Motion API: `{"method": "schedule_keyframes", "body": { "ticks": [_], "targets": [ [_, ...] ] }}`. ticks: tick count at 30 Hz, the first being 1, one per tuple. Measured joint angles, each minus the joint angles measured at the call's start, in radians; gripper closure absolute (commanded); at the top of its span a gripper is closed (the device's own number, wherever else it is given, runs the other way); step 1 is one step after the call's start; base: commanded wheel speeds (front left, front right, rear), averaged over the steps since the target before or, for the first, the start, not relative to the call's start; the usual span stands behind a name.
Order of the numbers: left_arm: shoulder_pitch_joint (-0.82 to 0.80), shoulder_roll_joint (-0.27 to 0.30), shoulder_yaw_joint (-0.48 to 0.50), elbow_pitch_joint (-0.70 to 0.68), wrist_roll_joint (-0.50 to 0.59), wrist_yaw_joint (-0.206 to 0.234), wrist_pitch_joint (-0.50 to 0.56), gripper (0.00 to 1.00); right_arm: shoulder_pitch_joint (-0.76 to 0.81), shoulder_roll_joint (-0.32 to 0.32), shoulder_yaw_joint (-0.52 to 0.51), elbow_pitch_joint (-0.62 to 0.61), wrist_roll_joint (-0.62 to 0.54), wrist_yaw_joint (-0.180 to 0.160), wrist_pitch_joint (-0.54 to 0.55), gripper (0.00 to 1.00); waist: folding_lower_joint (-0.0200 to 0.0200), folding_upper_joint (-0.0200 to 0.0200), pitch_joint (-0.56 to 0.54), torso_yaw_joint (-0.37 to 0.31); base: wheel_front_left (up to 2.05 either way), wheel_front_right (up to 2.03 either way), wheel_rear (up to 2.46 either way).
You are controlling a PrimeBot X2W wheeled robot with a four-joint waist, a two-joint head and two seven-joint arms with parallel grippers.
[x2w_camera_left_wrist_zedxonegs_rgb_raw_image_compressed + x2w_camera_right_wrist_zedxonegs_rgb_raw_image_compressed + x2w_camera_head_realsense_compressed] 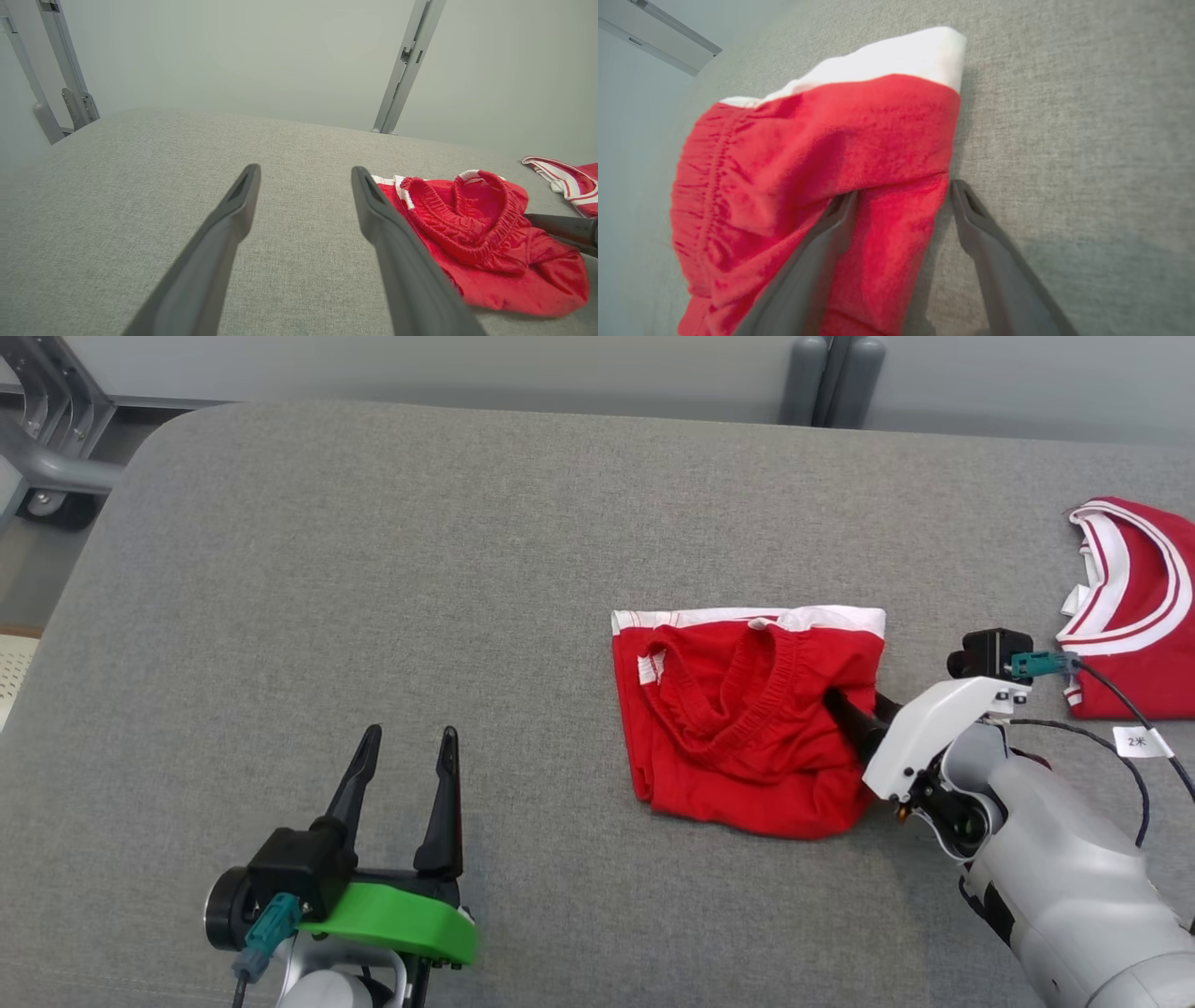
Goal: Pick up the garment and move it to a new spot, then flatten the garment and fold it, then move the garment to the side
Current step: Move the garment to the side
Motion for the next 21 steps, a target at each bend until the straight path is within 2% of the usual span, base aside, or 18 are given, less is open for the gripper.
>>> {"method": "schedule_keyframes", "body": {
  "ticks": [1,2,6,15,21],
  "targets": [
    [0.0,0.0,0.003,0.0,0.001,0.0,0.0,0.0,-0.003,0.004,0.002,0.001,0.004,0.0,0.003,0.13,-0.0001,0.0,0.001,0.001,0.0,0.0,0.0],
    [0.0,0.0,0.006,0.0,0.002,0.0,0.0,0.0,-0.006,0.004,0.007,0.002,0.004,0.0,0.006,0.42,0.0,0.0,0.002,0.002,0.0,0.0,0.0],
    [0.0,0.0,0.01,0.001,0.006,0.0,0.0,0.0,-0.014,0.004,0.021,0.003,0.003,0.003,0.013,1.0,0.0,0.0,0.003,0.005,0.0,0.0,0.0],
    [0.0,0.0,0.036,0.005,0.013,0.0,0.0,0.0,-0.033,-0.006,0.082,0.001,-0.034,0.009,0.017,1.0,0.0,0.0,-0.008,-0.012,0.0,0.0,0.0],
    [0.001,0.0,0.041,0.008,0.013,0.002,0.0,0.0,-0.075,-0.058,0.118,-0.023,-0.064,0.01,0.039,1.0,0.0,0.0,-0.028,-0.039,0.0,0.0,0.0]
  ]
}}
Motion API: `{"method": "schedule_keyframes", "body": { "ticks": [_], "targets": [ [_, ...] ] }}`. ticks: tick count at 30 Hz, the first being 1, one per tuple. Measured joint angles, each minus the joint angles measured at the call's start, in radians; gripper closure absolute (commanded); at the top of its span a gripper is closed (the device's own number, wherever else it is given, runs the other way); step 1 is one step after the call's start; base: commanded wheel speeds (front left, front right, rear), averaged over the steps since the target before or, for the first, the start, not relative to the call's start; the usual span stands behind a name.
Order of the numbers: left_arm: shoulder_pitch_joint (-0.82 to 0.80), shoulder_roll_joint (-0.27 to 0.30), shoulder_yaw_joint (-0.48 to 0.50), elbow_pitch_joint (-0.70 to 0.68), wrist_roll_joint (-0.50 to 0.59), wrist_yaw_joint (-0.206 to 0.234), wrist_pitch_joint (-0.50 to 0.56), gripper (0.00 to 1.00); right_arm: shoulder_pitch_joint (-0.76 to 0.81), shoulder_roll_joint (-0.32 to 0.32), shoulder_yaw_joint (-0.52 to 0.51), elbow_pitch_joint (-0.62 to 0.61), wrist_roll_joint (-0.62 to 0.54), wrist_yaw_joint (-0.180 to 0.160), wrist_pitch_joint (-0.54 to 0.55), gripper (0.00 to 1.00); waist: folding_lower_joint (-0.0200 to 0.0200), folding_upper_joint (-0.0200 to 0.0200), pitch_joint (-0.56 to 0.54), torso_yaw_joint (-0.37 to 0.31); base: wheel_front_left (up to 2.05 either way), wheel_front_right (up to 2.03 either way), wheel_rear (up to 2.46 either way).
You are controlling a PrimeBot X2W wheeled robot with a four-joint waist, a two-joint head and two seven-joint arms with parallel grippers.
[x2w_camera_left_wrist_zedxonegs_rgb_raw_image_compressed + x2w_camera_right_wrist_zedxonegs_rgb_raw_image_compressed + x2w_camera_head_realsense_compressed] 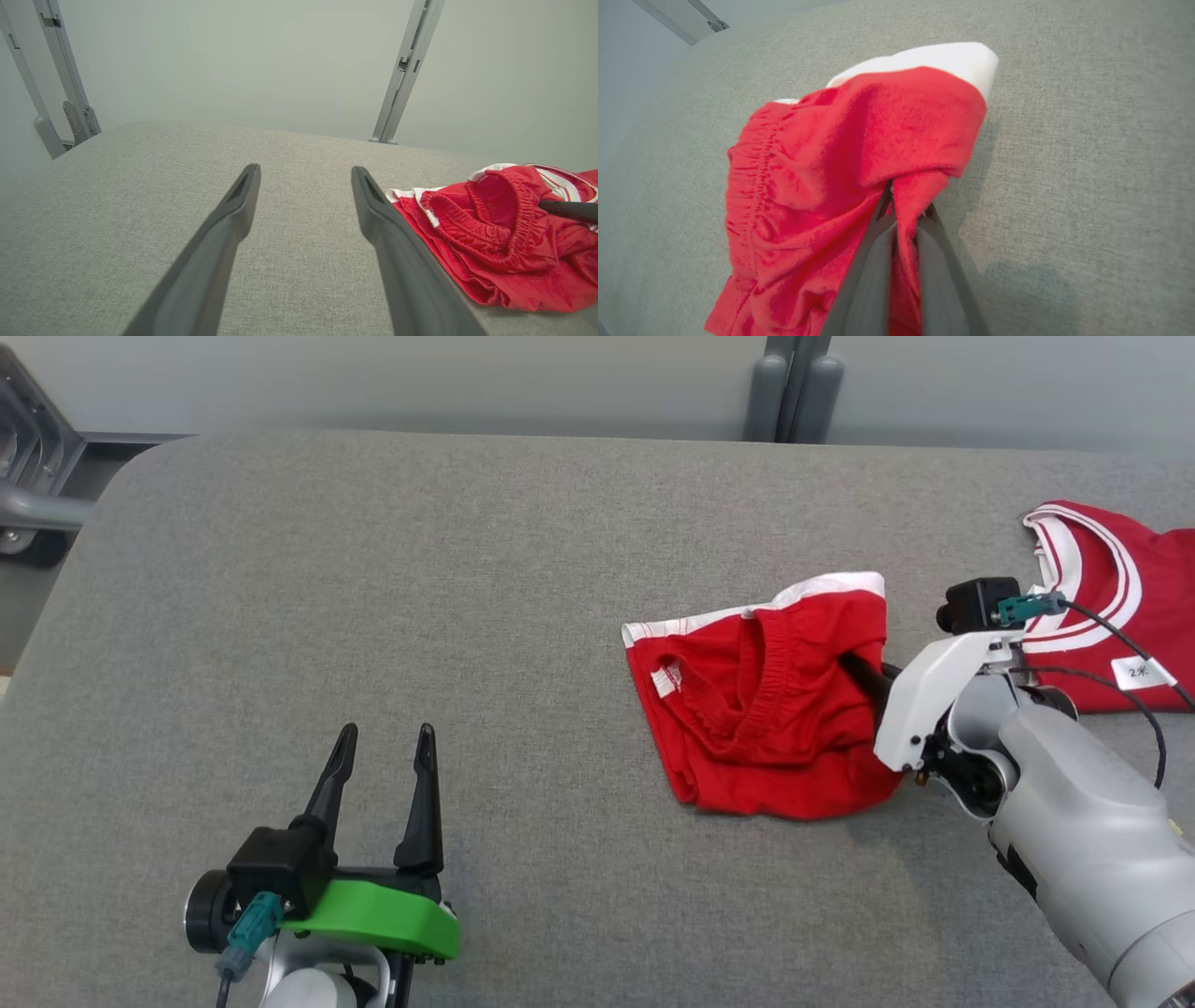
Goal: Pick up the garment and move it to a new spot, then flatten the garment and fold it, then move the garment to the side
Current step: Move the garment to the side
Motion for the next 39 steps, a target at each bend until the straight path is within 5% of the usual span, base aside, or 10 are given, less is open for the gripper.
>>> {"method": "schedule_keyframes", "body": {
  "ticks": [30,39],
  "targets": [
    [0.005,0.0,-0.019,-0.032,0.002,0.002,0.0,0.0,-0.197,-0.249,0.004,-0.087,-0.014,0.0,0.191,1.0,0.0,0.0,-0.01,-0.076,0.0,0.0,0.0],
    [0.002,0.008,-0.027,-0.054,0.022,0.002,0.001,0.0,-0.261,-0.379,0.026,-0.064,-0.094,-0.012,0.214,1.0,0.0,0.0,0.044,-0.085,0.0,0.0,0.0]
  ]
}}
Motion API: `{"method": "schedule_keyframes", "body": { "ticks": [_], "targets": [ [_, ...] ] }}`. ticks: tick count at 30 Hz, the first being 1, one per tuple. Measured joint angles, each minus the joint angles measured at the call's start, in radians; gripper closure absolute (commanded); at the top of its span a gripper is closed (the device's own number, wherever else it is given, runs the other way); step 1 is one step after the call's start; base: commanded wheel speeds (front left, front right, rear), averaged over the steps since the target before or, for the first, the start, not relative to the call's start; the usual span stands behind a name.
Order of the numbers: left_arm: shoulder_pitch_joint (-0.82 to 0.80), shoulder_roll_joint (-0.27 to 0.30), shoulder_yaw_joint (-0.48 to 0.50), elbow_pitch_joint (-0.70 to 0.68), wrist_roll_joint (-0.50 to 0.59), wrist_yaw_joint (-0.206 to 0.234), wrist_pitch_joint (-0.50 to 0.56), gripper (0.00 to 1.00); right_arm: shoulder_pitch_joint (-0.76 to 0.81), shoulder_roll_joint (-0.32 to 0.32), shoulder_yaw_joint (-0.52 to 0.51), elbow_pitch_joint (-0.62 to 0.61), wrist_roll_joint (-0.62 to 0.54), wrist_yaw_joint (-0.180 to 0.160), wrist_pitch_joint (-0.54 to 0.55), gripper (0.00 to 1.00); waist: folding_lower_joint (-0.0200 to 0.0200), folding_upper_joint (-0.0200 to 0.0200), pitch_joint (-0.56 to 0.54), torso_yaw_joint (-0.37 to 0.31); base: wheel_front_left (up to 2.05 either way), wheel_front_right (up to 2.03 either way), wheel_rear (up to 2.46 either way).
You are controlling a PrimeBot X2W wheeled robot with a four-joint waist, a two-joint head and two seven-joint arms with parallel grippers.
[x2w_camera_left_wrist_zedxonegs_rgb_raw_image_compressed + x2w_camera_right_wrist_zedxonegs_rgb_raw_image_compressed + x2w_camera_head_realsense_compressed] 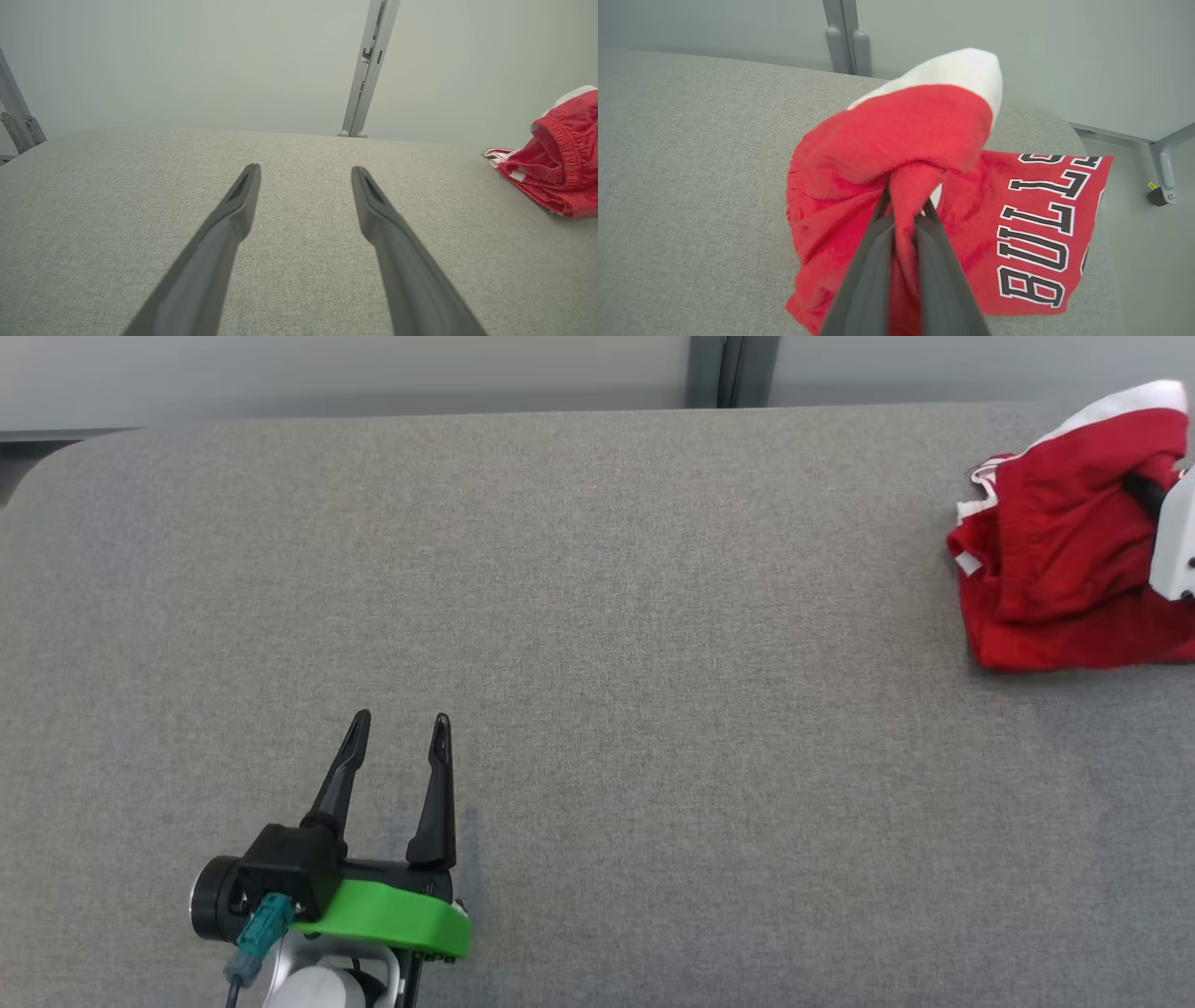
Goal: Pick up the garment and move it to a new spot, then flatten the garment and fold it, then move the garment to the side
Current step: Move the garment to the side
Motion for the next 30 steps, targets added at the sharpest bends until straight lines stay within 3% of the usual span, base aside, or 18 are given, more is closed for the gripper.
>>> {"method": "schedule_keyframes", "body": {
  "ticks": [14,27,28,30],
  "targets": [
    [-0.046,0.024,-0.006,-0.041,0.032,0.0,0.021,0.0,-0.067,-0.116,0.054,0.039,-0.119,-0.011,0.0,1.0,0.0001,0.0,0.105,0.032,0.0,0.0,0.0],
    [-0.062,0.042,0.017,-0.064,0.049,0.0,0.026,0.0,-0.042,-0.089,-0.033,0.119,-0.034,-0.072,-0.06,1.0,0.0001,0.0,0.179,0.023,0.0,0.0,0.0],
    [-0.063,0.045,0.019,-0.066,0.049,0.0,0.03,0.0,-0.039,-0.088,-0.035,0.123,-0.034,-0.072,-0.066,0.92,0.0001,0.0,0.181,0.018,0.0,0.0,0.0],
    [-0.065,0.052,0.021,-0.067,0.049,0.0,0.031,0.0,-0.033,-0.085,-0.039,0.129,-0.034,-0.086,-0.081,0.61,0.0001,0.0,0.185,0.009,0.0,0.0,0.0]
  ]
}}
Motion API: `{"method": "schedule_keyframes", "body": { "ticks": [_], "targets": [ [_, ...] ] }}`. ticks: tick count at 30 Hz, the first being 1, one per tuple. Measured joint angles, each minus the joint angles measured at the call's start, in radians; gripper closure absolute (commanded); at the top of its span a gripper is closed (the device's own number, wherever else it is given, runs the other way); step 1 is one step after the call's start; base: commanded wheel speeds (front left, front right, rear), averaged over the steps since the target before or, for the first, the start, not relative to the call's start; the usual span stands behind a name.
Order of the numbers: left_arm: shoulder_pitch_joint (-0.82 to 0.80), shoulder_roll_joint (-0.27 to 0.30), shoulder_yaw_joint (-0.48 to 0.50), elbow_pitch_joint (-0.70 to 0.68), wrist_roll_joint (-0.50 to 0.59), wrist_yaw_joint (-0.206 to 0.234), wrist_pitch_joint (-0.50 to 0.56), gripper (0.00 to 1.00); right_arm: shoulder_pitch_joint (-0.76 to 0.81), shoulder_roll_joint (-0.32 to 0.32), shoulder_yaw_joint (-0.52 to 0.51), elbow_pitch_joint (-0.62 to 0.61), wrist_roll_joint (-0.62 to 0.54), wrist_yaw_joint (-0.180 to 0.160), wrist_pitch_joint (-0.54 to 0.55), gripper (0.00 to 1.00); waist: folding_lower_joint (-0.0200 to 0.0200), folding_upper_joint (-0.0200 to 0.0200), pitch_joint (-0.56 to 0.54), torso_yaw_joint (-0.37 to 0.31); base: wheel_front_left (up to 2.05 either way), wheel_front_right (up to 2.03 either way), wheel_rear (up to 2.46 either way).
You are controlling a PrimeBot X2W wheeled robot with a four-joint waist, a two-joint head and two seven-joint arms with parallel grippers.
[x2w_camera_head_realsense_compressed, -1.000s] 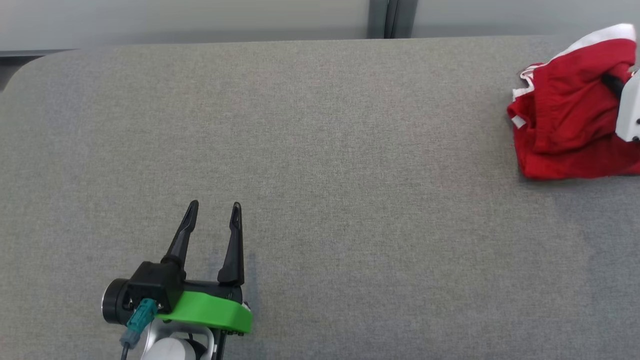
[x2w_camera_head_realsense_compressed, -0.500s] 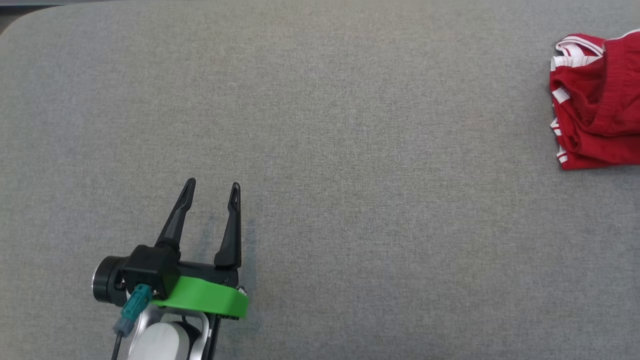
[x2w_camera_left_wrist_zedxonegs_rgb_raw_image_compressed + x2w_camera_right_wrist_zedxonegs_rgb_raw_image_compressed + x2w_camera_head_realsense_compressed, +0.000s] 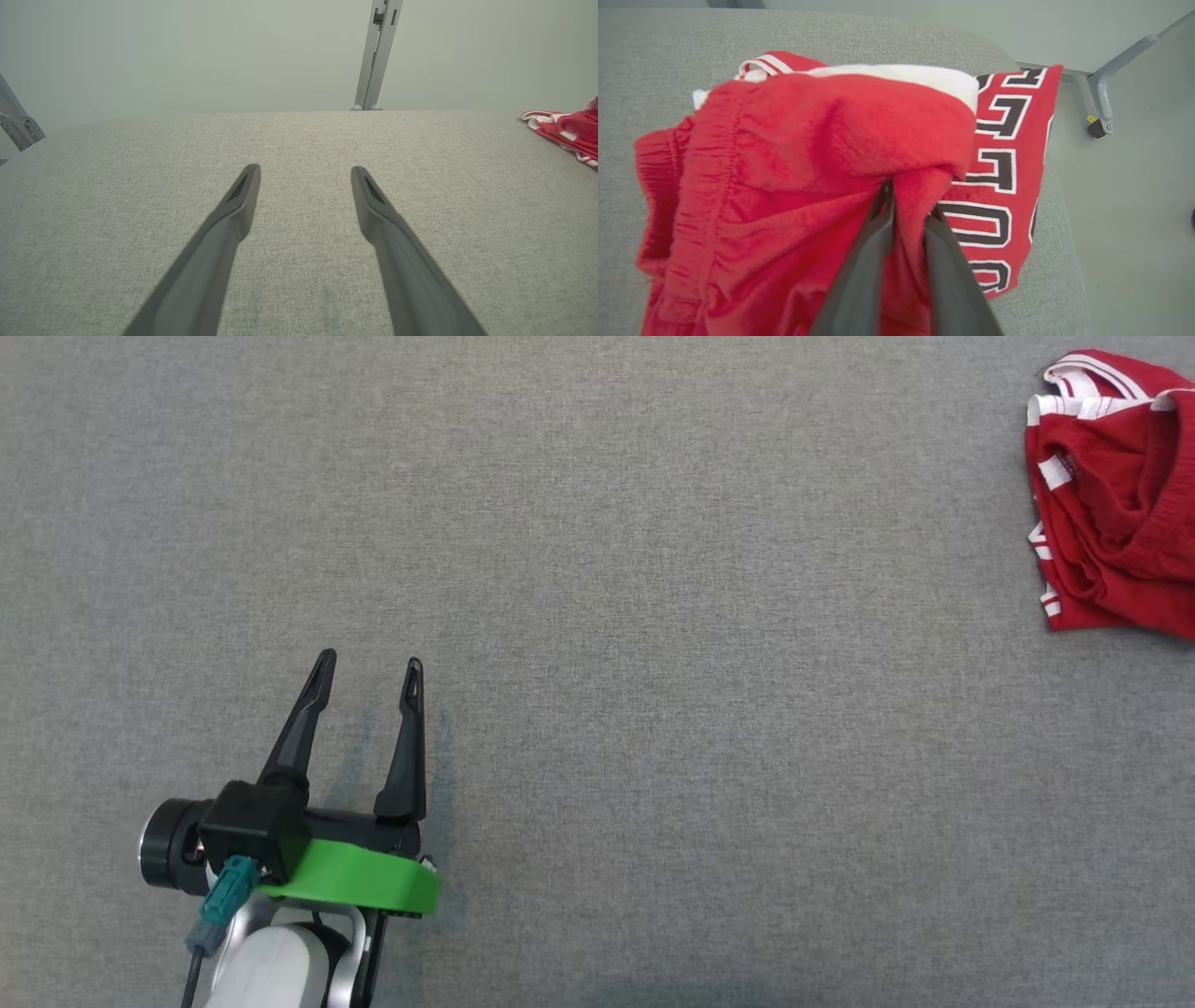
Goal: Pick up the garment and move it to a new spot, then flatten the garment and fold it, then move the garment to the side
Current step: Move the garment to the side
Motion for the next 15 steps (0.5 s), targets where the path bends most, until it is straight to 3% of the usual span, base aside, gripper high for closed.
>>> {"method": "schedule_keyframes", "body": {
  "ticks": [1,2,15],
  "targets": [
    [0.0,0.002,0.001,0.0,0.0,0.0,0.0,0.0,0.003,0.001,-0.002,0.003,0.0,-0.004,-0.007,0.38,0.0,0.0,0.001,-0.005,0.0,0.0,0.0],
    [0.0,0.004,0.001,-0.001,0.0,0.0,0.0,0.0,0.006,0.002,-0.002,0.007,0.0,-0.004,-0.01,0.0,0.0,0.0,0.002,-0.01,0.0,0.0,0.0],
    [-0.001,0.004,0.0,0.004,0.002,0.0,0.009,0.0,0.051,0.018,-0.007,0.051,0.0,-0.019,-0.076,0.0,0.0,0.0,-0.014,-0.056,0.0,0.0,0.0]
  ]
}}
